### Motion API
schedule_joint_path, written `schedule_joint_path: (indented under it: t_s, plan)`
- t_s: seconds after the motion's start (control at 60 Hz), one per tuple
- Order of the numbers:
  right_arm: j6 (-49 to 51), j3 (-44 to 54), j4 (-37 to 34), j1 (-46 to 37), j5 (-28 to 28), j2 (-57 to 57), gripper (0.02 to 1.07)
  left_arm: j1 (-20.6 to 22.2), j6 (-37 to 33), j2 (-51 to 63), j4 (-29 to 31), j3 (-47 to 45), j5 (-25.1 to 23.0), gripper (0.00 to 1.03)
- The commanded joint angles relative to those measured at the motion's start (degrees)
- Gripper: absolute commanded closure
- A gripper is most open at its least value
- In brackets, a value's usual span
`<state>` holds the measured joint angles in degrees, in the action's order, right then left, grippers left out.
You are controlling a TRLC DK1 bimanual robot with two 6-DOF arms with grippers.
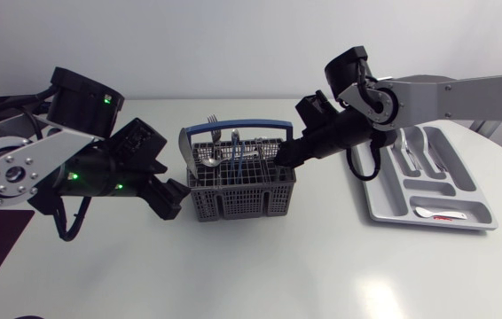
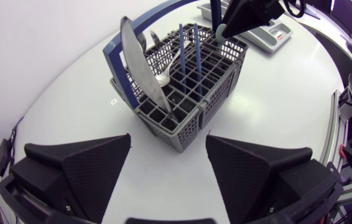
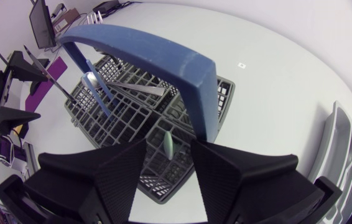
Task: Unload the cutlery basket into the drawer organizer.
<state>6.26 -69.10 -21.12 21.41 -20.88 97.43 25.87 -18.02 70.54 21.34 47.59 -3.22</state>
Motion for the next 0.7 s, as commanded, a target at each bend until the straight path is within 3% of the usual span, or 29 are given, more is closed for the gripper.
schedule_joint_path:
  t_s: [0.0,0.267,0.533,0.683]
  plan:
    - [0.95,1.69,1.35,0.83,0.85,0.92,0.65,0.59,0.53,0.3,0.1,-1.1,-0.73,0.15]
    - [1.21,2.57,3.02,2.23,2.43,0.83,0.87,1.99,1.94,0.38,0.98,0.57,-2.31,0.15]
    - [1.65,4.33,3.81,2.23,2.25,-1.36,0.92,3.93,1.76,-1.29,2.04,1.1,-7.76,0.15]
    - [1.82,5.38,3.81,2.32,2.25,-3.3,0.93,4.28,1.94,-1.37,1.95,1.45,-7.94,0.15]
